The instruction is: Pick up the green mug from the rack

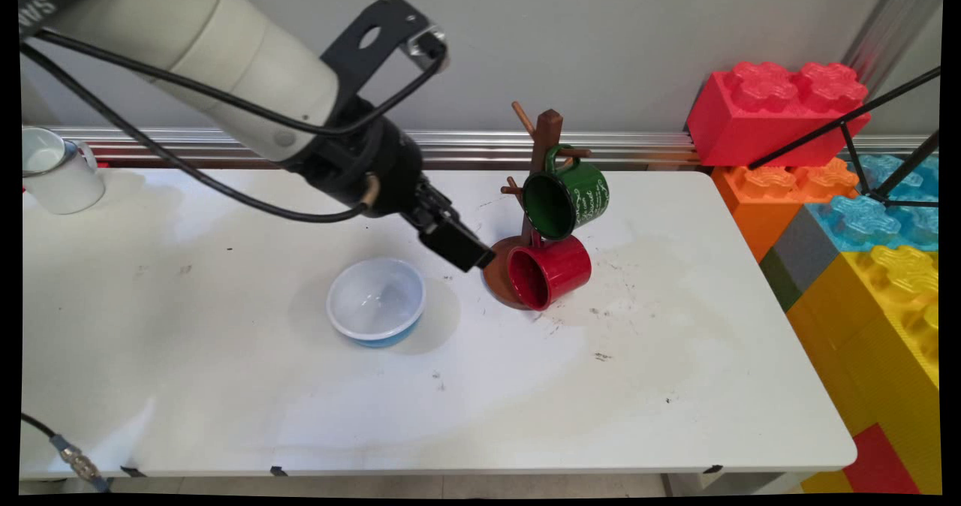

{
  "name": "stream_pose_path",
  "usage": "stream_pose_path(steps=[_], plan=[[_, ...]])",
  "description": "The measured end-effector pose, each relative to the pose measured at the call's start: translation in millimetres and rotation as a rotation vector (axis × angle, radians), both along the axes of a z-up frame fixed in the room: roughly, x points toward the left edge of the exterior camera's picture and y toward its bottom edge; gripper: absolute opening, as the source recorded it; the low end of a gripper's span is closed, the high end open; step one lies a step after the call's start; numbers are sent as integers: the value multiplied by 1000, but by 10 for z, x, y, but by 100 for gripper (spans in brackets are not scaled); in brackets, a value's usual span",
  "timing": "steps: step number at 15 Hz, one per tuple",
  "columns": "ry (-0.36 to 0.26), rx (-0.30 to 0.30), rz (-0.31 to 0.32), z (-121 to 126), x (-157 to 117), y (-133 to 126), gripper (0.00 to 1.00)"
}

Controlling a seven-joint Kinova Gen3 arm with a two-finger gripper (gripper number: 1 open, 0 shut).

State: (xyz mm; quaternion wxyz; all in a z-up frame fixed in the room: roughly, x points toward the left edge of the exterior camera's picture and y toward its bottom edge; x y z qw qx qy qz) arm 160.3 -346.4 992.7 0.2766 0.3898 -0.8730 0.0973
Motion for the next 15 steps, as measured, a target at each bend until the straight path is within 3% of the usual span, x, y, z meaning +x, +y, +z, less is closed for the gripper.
stream_pose_path(steps=[15], plan=[[46,-99,60,-386,-620,-328,100]])
